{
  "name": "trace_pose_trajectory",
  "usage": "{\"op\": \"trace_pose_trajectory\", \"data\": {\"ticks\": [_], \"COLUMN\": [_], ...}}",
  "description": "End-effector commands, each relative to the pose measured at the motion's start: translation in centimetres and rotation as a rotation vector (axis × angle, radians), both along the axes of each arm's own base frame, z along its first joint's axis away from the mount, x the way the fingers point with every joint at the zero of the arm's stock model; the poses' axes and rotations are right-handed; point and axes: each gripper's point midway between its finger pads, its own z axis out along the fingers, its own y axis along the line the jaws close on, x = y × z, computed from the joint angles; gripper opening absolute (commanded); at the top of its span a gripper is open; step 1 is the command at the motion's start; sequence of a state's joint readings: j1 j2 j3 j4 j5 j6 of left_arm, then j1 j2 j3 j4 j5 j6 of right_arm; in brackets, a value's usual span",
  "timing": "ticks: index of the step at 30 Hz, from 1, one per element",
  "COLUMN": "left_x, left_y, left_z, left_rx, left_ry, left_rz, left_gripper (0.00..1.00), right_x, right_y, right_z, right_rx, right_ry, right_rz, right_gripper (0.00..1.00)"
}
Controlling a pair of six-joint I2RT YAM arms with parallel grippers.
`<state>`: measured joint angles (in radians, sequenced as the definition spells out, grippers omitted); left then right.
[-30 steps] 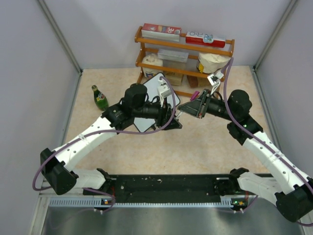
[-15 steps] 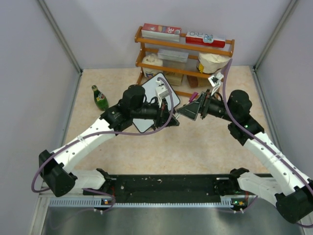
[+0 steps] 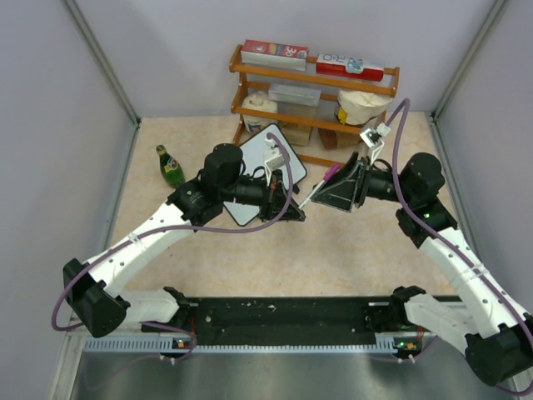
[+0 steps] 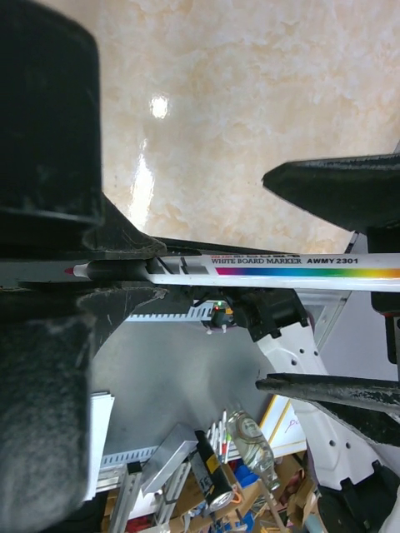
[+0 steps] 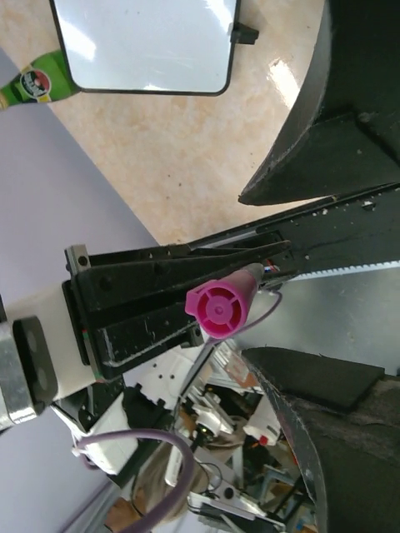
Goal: Write a sentence on the whiteboard
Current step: Pass from the left arm to the right
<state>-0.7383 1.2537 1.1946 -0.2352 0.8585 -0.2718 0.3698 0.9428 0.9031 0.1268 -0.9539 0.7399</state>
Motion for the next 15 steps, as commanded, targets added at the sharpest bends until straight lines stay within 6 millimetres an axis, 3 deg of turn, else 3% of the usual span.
{"op": "trace_pose_trajectory", "data": {"ticks": [1,8,15], "left_x": [-0.7,-0.8,-0.8], "left_y": [-0.3,-0.7,-0.8], "left_z": [1.5,1.3,1.1], "left_rx": [-0.065,-0.067,-0.066], "left_ry": [-0.017,0.013,0.021], "left_rz": [-0.060,-0.085,-0.088], "left_gripper": [0.00,0.00,0.00], "right_x": [-2.1,-2.4,-2.6], "right_y": [0.0,0.4,1.1], "right_z": [1.4,0.6,0.6], "right_rx": [0.032,0.015,0.015], "right_ry": [-0.067,-0.046,-0.031], "right_rz": [0.109,0.137,0.153], "right_gripper": [0.63,0.61,0.50]}}
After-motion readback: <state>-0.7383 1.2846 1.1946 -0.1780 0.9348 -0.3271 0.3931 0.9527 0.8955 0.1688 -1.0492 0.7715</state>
